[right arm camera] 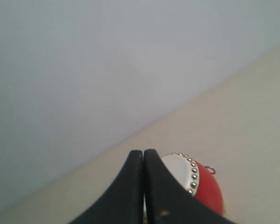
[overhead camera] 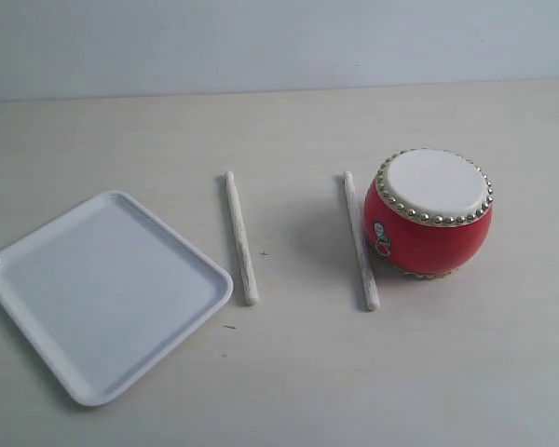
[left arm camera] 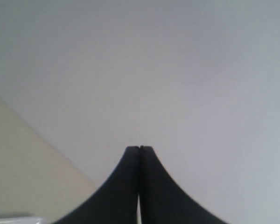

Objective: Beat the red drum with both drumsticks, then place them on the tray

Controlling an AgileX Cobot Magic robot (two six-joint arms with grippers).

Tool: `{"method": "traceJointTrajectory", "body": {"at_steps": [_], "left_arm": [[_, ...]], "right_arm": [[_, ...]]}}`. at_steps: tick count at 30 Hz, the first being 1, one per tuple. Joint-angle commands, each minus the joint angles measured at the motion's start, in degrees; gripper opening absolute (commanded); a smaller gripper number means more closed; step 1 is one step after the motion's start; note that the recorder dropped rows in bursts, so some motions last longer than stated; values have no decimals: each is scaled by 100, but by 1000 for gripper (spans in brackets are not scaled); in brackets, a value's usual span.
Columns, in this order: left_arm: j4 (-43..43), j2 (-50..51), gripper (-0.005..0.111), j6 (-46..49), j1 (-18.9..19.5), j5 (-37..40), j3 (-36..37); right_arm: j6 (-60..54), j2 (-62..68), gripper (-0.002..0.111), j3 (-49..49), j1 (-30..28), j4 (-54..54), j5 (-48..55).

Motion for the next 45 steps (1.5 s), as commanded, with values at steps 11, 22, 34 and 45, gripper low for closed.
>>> {"method": "traceJointTrajectory", "body": {"at_steps": [11, 22, 34, 45], "left_arm": [[374, 2615, 0, 2822, -367, 2930, -2048], [-1947, 4580, 0, 5128, -622, 3563, -2396], [-1983, 4961, 0, 5529, -622, 3543, -2676], [-2171, 4961, 0, 5529, -622, 3571, -2676]], "right_arm": [[-2529, 4958, 0, -3040, 188, -85, 3762], [-1336, 6000, 0, -3169, 2205, -886, 3219], [1166, 6245, 0, -3037, 3547, -1620, 1484], [2681, 7115, 0, -3056, 4634, -3332, 1792]]}}
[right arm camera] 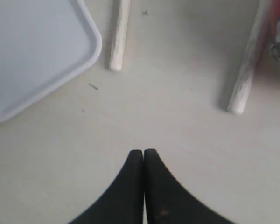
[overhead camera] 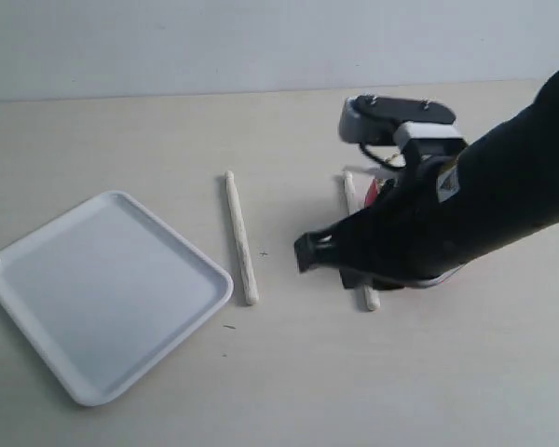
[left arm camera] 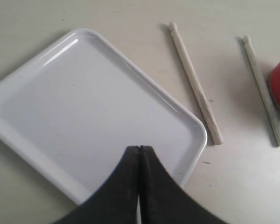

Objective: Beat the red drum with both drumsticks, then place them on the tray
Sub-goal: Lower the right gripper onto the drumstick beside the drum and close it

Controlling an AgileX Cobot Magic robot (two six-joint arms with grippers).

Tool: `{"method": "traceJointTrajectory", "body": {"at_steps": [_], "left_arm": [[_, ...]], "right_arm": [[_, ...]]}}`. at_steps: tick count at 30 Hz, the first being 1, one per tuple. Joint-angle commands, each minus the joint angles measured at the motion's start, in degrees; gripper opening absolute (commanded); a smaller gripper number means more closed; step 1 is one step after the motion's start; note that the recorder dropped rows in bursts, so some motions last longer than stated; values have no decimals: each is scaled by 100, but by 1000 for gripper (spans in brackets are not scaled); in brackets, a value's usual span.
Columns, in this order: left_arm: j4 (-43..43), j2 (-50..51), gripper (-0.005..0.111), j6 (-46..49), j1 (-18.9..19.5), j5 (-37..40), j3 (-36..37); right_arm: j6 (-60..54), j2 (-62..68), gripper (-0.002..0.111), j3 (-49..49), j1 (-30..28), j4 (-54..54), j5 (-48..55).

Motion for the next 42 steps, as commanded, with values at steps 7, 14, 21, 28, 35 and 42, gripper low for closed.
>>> {"method": "traceJointTrajectory", "body": {"at_steps": [7, 14, 21, 28, 35, 42], "left_arm": [[-279, 23, 0, 25, -33, 14, -27], [-294, 23, 0, 25, -33, 25, -27], [-294, -43, 0, 112, -33, 96, -27], [-294, -79, 0, 125, -33, 96, -27], [-294, -79, 0, 125, -33, 96, -27], [-316, -79, 0, 125, -33, 96, -27]], "right_arm": [[2737, 941, 9, 35, 561, -2297, 407], [3604, 1272, 20, -169, 561, -3128, 473], [3662, 1351, 23, -284, 561, -3211, 608], [4119, 1700, 24, -298, 561, -3441, 141], [4483, 2045, 36, -298, 561, -3904, 275], [5332, 2070, 37, -298, 561, -4616, 90]]}}
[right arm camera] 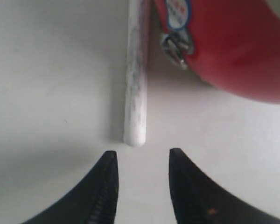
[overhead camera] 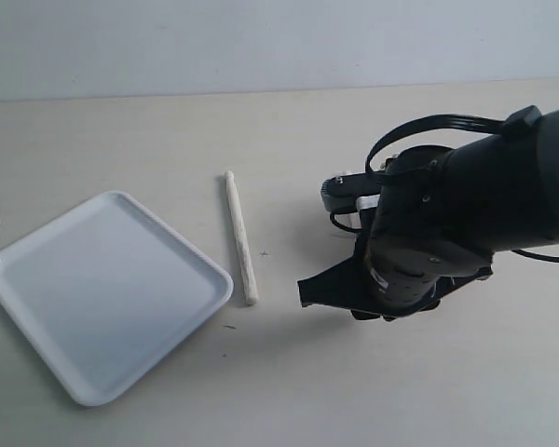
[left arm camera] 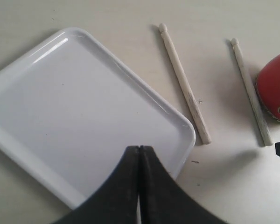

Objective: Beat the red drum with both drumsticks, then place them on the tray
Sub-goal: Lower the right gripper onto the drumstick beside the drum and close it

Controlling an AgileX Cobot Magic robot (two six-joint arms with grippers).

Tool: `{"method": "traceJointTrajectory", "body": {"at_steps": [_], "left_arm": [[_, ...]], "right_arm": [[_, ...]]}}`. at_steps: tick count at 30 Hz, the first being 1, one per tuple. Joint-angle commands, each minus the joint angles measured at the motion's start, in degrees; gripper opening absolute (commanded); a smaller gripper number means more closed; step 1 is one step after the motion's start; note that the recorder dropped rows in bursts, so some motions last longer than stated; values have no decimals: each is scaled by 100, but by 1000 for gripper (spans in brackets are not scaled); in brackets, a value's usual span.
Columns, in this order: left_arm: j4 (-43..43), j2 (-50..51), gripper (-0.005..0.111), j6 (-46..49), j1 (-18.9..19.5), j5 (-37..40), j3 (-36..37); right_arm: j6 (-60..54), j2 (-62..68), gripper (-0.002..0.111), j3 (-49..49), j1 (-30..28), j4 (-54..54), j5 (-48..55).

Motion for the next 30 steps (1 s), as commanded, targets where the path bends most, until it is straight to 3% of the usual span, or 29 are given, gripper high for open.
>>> {"method": "traceJointTrajectory", "body": {"at_steps": [1, 30], "left_arm": [[-71, -39, 0, 37, -33, -7, -28], [-70, -39, 0, 49, -33, -18, -28]], "right_arm": [[477, 32, 37, -32, 7, -433, -160], [1805, 361, 37, -32, 7, -1435, -424]]}}
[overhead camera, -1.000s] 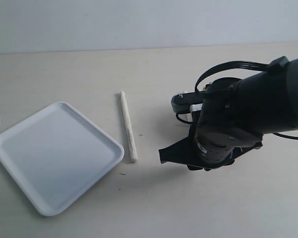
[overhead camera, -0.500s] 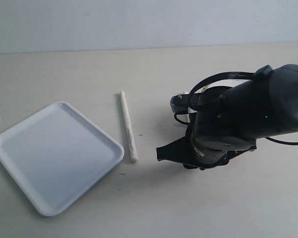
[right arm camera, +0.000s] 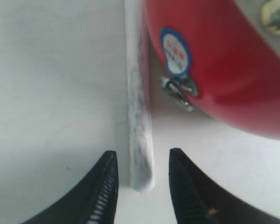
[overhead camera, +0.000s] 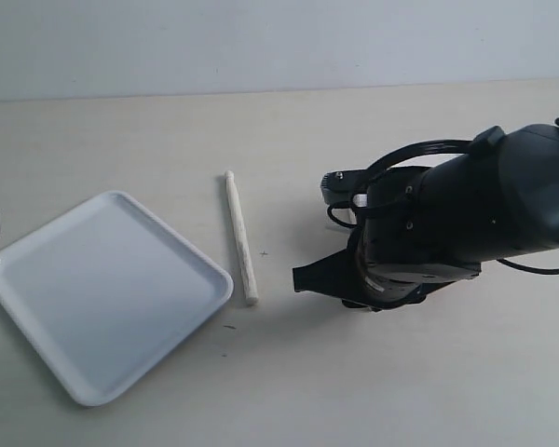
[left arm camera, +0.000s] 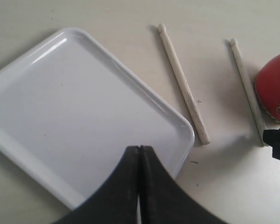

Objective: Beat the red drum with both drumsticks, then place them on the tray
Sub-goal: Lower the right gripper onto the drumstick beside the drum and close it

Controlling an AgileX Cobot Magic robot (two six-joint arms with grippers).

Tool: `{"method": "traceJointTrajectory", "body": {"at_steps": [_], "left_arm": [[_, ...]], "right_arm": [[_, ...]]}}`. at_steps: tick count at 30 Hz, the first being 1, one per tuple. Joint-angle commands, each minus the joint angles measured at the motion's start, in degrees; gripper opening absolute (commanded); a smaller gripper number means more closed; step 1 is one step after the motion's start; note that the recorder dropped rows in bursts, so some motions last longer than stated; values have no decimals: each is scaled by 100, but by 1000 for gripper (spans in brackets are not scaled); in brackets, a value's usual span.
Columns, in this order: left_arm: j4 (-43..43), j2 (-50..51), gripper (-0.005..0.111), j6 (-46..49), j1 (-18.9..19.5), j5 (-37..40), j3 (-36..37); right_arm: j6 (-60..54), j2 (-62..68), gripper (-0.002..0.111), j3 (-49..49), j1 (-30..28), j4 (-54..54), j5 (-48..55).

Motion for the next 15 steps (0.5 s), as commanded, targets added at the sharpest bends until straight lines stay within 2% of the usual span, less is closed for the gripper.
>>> {"method": "traceJointTrajectory", "body": {"at_steps": [1, 15], "left_arm": [[-33, -39, 0, 27, -33, -18, -28], [-33, -39, 0, 26, -33, -38, -28]], "right_arm": [[144, 1, 37, -32, 7, -173, -34], [146, 152, 37, -32, 7, -62, -34]]}}
